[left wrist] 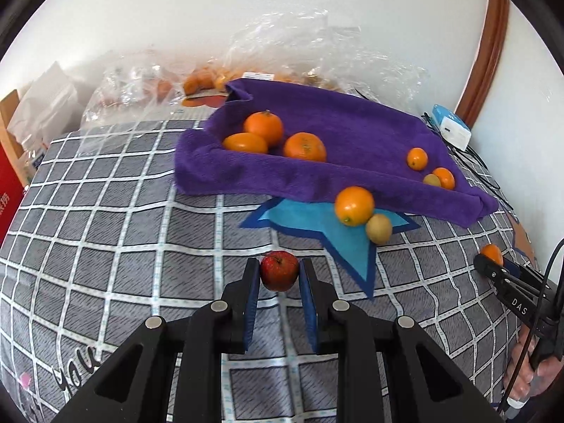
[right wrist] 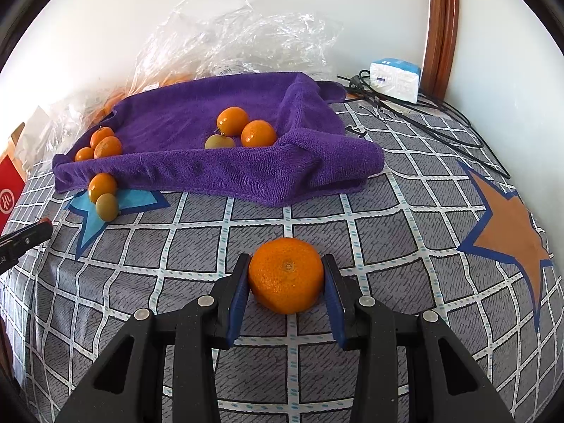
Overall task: Organize fruits
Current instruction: 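Lift the red fruit with the left tool while the right tool holds its orange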
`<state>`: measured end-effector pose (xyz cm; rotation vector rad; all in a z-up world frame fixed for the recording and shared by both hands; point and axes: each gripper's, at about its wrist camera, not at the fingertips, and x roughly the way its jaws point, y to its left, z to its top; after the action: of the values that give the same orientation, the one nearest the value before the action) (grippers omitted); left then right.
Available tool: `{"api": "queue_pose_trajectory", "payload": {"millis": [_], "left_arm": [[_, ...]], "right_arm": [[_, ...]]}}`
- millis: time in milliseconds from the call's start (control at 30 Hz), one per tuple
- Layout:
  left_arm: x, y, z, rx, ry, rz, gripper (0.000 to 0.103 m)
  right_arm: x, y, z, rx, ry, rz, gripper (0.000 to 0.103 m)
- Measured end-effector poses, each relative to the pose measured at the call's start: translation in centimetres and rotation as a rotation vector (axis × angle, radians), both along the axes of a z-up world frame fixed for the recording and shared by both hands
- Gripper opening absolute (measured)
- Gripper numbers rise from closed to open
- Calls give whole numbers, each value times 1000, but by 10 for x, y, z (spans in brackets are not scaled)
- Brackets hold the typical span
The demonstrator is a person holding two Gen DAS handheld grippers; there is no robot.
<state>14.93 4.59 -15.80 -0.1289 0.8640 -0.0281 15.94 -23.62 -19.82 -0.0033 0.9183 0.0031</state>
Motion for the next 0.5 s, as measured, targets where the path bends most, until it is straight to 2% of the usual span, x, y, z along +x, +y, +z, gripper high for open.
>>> {"api": "queue_pose_trajectory", "payload": {"millis": [233,500], "left_arm": [[-7,13,1,-28,4,42,22],[-16,26,10,-44,-8,51,22]], "right_arm": [[-4,-4,3,4,-22,-24,39],[-4,-1,2,5,-7,-28,39]]}}
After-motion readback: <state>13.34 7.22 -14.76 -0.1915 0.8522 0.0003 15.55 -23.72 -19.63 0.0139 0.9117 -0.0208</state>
